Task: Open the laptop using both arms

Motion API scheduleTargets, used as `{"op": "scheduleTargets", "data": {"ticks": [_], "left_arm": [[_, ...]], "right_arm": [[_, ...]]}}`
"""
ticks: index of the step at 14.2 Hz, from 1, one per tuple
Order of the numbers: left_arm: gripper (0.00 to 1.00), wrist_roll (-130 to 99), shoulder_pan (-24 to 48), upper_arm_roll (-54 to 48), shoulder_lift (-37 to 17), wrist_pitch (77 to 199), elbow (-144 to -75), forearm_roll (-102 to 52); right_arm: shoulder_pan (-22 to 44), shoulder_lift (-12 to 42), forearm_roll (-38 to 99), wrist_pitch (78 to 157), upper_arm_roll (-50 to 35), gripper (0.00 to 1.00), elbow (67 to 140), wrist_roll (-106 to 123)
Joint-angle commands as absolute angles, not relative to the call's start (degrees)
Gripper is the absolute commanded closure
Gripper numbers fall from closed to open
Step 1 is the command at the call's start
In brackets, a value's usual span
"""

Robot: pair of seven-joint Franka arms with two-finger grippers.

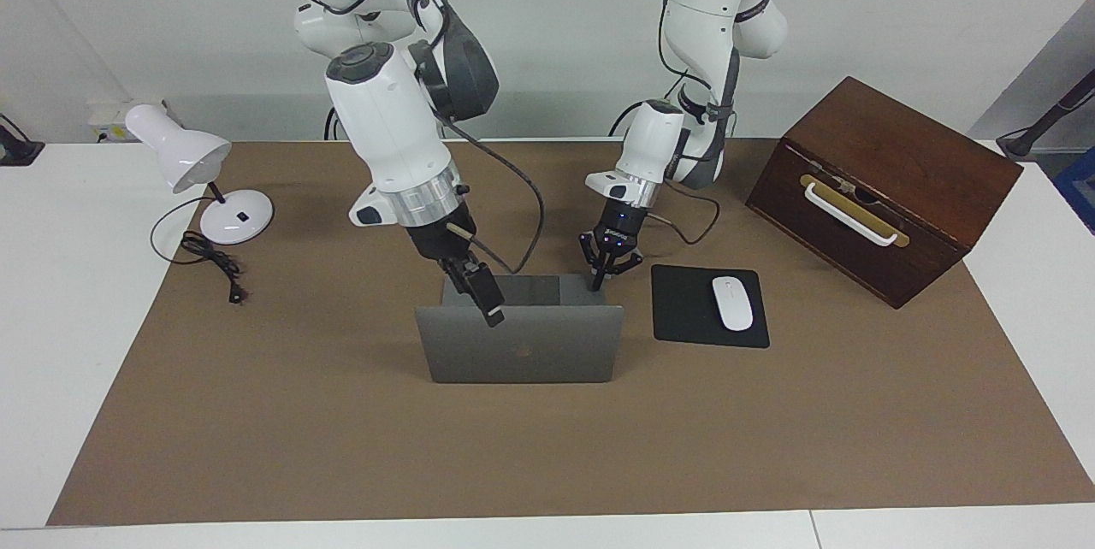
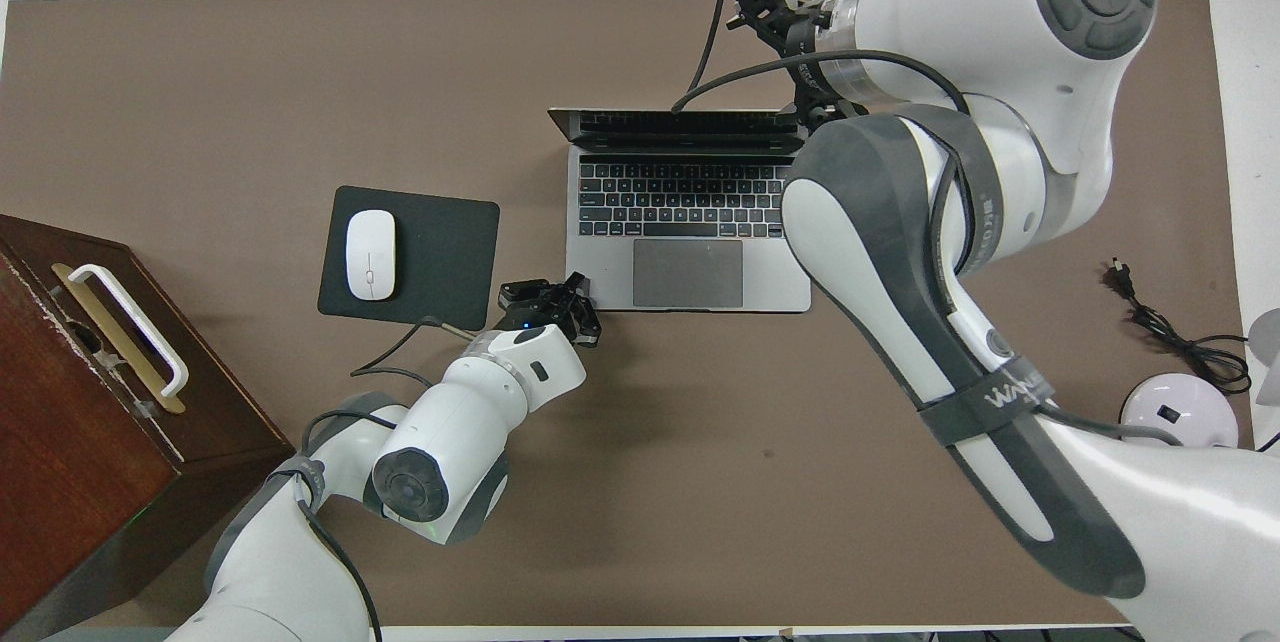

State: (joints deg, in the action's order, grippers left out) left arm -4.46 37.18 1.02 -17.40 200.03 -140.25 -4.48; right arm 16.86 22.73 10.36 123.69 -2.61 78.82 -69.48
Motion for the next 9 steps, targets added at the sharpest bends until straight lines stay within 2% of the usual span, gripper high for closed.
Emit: {"op": "scheduleTargets", "data": {"ticks": [1, 5, 9], "left_arm": [[1.0, -6.24, 37.62, 1.49, -20.13, 200.65, -137.81, -5.01], [1.0, -7.12, 37.35, 1.49, -19.08, 198.65, -137.64, -5.01], [1.0, -8.34, 37.27, 1.67, -16.53, 193.99, -136.76, -5.01]], "right_arm": [[15.21, 22.32, 11.95, 120.86, -3.08, 0.0, 78.05, -65.32], [15.03, 21.63, 11.78, 118.39, 0.08, 0.0, 78.05, -55.85], [14.94, 20.05, 10.46, 112.69, 2.54, 0.0, 78.05, -42.22]]}}
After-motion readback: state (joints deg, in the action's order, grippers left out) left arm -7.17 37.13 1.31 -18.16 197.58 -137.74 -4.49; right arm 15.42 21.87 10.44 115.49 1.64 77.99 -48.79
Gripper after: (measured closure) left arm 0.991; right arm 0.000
